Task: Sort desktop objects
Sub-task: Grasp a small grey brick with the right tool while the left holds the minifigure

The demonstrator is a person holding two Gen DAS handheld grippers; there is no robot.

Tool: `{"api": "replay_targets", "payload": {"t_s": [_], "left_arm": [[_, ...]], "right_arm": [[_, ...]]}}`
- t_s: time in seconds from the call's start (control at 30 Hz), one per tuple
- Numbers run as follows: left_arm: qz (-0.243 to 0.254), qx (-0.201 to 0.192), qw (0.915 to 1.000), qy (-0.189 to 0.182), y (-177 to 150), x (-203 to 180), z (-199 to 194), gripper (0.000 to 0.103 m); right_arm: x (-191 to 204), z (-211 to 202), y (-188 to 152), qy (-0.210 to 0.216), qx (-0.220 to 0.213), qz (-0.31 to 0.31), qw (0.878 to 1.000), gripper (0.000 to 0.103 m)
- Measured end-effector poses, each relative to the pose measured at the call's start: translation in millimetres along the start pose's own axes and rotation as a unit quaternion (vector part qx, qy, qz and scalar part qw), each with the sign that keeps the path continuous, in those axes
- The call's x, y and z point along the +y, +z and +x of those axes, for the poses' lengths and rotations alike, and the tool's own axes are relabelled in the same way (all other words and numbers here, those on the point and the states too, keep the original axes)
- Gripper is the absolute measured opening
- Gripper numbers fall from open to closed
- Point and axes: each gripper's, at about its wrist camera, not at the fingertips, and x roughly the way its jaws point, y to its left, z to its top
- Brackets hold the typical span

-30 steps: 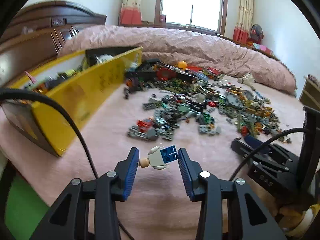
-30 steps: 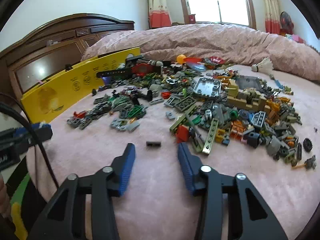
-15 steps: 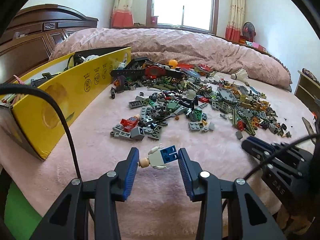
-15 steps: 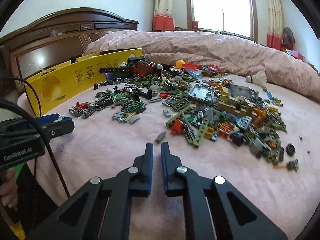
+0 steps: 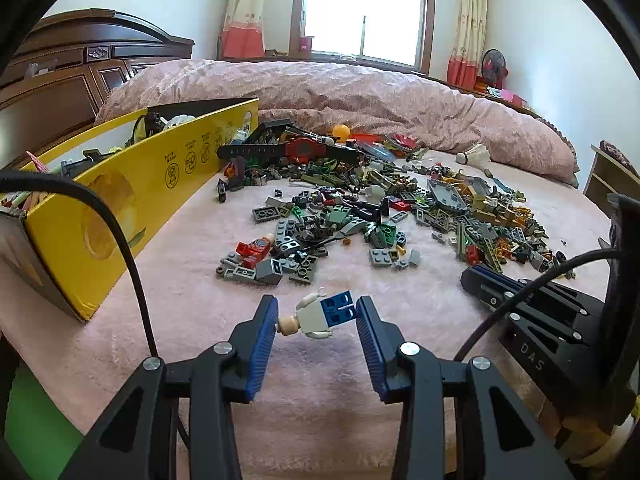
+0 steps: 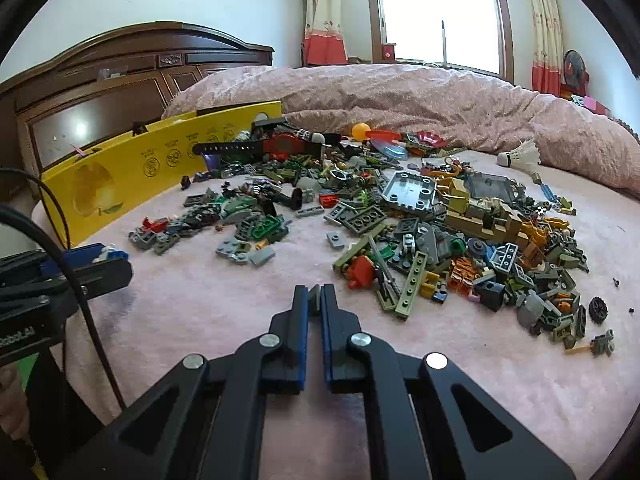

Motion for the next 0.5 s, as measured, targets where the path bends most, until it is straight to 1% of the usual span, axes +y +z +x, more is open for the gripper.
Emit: {"api": "replay_targets", "payload": {"t_s": [0.3, 0.5], "left_arm": [[-0.015, -0.020, 0.9997, 0.008, 8.9, 10.9, -14.5, 0.041], [-0.018, -0.050, 0.9980, 0.034, 25.7, 25.3, -34.6, 0.041]], "right_arm": [[6.3, -17.3, 10.4, 0.022, -0.012, -0.002, 1.000, 0.007], [13.6, -25.9, 23.4, 0.039, -0.025, -0.006, 0.999, 0.007]]}}
